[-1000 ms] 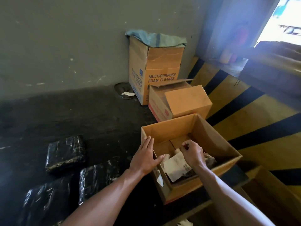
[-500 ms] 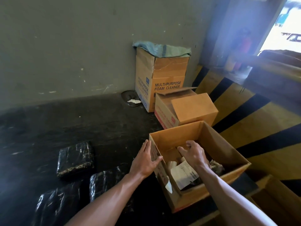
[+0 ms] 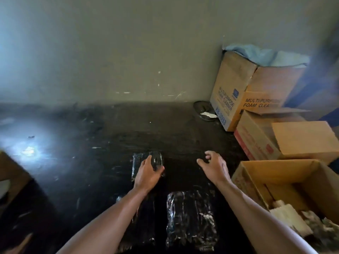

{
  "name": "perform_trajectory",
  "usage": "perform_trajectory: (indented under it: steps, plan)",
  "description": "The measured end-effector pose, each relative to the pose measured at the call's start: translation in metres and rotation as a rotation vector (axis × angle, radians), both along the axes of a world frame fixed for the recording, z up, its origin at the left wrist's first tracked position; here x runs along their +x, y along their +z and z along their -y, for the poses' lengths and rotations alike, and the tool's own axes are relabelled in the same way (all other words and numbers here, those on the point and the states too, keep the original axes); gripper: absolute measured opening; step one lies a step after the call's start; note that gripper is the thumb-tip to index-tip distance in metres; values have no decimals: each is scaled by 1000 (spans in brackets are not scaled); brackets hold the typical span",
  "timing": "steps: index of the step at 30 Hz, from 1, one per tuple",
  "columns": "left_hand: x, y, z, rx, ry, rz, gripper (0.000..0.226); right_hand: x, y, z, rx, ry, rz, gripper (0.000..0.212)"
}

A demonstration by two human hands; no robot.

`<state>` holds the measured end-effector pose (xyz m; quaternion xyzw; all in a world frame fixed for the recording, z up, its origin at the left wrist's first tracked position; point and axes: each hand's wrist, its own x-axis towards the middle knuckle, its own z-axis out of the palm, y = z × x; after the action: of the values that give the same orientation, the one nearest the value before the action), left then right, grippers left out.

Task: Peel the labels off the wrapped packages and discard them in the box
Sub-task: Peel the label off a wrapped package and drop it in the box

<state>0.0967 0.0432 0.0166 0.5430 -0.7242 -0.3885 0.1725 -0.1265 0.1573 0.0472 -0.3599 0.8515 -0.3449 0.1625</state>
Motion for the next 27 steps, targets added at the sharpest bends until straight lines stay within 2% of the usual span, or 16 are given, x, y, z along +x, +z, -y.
perform_trajectory:
  steps: [2, 6, 11, 14, 16, 21, 27]
  plan:
    - [27, -8, 19, 41, 61, 11, 80, 24, -13, 27, 33, 46, 37, 58]
    - [62, -28, 50, 108, 92, 12, 60, 64, -38, 72, 118, 118, 79, 59]
    - [76, -56, 78, 232, 77, 17, 80, 95, -70, 109, 236, 156, 148, 63]
    - [76, -76, 95, 291, 13, -12, 70, 98, -86, 126, 318, 157, 189, 70]
    - [74, -89, 103, 342, -46, -38, 72, 98, -97, 134, 364, 157, 234, 75]
    - [70, -109, 121, 344, -120, -104, 90, 98, -117, 152, 411, 144, 284, 82]
    - [70, -116, 136, 322, -129, -99, 89, 105, -120, 162, 378, 121, 307, 87]
